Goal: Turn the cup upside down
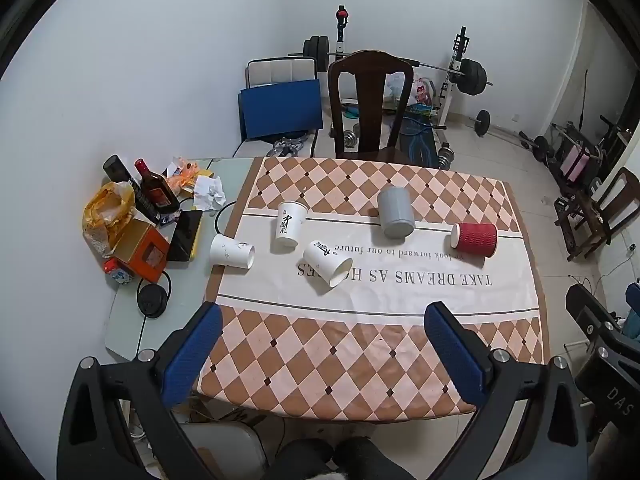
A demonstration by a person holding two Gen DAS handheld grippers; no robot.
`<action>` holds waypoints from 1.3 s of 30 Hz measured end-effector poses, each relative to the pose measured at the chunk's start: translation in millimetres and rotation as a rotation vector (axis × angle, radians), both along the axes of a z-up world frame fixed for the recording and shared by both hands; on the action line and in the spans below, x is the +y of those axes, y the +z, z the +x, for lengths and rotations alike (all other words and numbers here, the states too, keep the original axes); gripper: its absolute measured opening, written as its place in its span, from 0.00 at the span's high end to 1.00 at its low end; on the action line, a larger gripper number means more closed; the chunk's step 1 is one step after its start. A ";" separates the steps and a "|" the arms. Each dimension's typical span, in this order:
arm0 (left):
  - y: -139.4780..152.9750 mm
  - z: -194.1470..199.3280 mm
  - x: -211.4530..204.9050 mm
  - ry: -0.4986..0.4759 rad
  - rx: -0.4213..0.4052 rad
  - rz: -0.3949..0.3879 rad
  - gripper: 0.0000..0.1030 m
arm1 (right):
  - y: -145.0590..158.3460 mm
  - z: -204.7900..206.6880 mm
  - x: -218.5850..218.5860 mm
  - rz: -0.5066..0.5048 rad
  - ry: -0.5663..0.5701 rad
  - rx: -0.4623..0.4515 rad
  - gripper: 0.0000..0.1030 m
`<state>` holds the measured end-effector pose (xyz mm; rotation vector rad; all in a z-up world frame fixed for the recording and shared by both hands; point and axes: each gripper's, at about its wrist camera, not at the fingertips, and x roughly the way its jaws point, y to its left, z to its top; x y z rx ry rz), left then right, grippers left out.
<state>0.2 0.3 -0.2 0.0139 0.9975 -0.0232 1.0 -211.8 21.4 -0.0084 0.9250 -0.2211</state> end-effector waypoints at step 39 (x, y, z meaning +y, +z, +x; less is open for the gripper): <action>24.5 5.1 -10.4 -0.006 -0.025 0.016 0.00 | 12.5 -1.6 -5.6 0.005 -0.001 -0.004 0.00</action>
